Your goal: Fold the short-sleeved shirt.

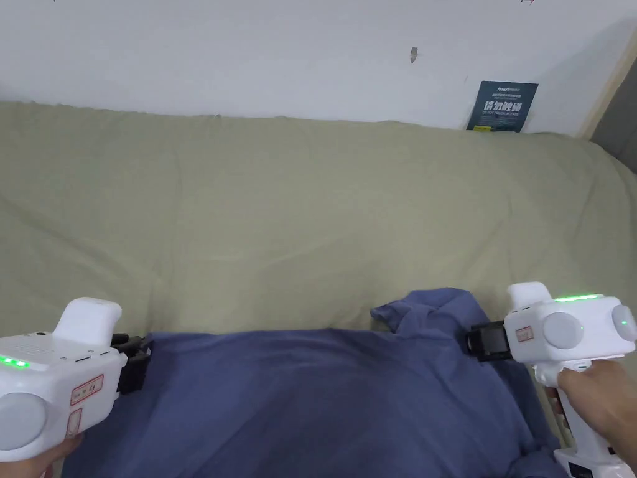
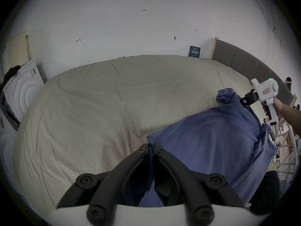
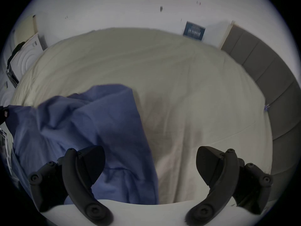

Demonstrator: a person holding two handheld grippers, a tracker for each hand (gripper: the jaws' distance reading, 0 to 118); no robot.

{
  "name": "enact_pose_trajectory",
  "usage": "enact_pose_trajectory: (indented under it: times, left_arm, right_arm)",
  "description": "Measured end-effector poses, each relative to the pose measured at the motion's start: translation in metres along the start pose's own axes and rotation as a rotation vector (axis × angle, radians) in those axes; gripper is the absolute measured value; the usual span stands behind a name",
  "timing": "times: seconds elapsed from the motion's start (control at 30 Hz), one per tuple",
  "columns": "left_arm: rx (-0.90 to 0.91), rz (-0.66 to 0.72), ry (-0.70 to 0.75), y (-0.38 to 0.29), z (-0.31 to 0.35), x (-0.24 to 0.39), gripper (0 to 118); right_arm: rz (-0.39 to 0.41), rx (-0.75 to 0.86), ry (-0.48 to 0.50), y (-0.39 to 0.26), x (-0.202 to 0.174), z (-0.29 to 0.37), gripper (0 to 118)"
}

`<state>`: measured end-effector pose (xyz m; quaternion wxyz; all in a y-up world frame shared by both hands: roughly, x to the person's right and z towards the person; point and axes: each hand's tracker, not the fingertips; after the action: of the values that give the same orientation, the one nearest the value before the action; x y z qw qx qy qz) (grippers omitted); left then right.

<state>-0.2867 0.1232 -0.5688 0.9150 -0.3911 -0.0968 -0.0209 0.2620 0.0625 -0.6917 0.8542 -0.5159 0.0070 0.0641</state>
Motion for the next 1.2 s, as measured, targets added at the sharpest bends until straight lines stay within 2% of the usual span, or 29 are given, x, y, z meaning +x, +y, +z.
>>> enact_pose_trajectory:
  times: [0.03, 0.07, 0.13, 0.17, 0.23, 0.33, 0.4, 0.47, 0.6, 0.8, 0.9, 1.03, 1.2]
  left_arm:
    - [-0.002, 0.001, 0.0, -0.001, -0.005, -0.004, 2]
    - [-0.005, 0.002, 0.001, 0.0, -0.007, -0.006, 2]
    - [-0.017, 0.011, 0.0, 0.003, -0.01, -0.01, 2]
    - [-0.02, 0.023, -0.002, 0.003, -0.012, -0.011, 2]
    - [-0.027, 0.045, -0.012, 0.005, -0.015, -0.015, 2]
    - [-0.027, 0.092, -0.017, 0.007, -0.011, -0.026, 2]
    - [0.005, 0.111, -0.004, 0.009, 0.008, -0.028, 2]
    - [0.032, 0.115, -0.009, 0.005, 0.039, -0.024, 2]
    - [0.085, 0.106, -0.004, -0.006, 0.097, -0.028, 2]
    - [0.106, 0.097, -0.043, -0.062, 0.18, -0.021, 2]
    - [0.038, 0.058, -0.039, -0.106, 0.195, -0.017, 2]
    - [-0.116, 0.033, -0.033, -0.161, 0.178, 0.002, 2]
    - [-0.199, 0.05, 0.105, -0.193, 0.13, 0.01, 2]
  right_arm:
    - [-0.002, -0.004, 0.002, 0.0, -0.002, -0.003, 111]
    - [0.006, -0.02, 0.024, -0.004, -0.005, 0.003, 94]
    - [0.004, 0.029, 0.08, -0.007, -0.01, 0.013, 41]
    - [0.007, 0.04, 0.05, -0.007, -0.012, 0.02, 2]
    - [0.015, 0.04, 0.091, -0.009, -0.006, 0.036, 1]
    - [0.048, 0.124, 0.082, -0.008, -0.001, 0.061, 1]
    - [0.025, 0.187, 0.123, -0.011, 0.005, 0.092, 1]
    - [0.035, 0.252, 0.135, -0.021, 0.006, 0.131, 1]
    - [0.036, 0.349, 0.18, -0.059, 0.012, 0.201, 1]
    - [0.057, 0.388, 0.207, -0.156, 0.005, 0.269, 1]
    - [0.066, 0.365, 0.197, -0.21, -0.003, 0.277, 1]
    - [0.068, 0.291, 0.154, -0.27, -0.015, 0.25, 1]
    - [-0.008, 0.291, 0.052, -0.298, -0.025, 0.206, 1]
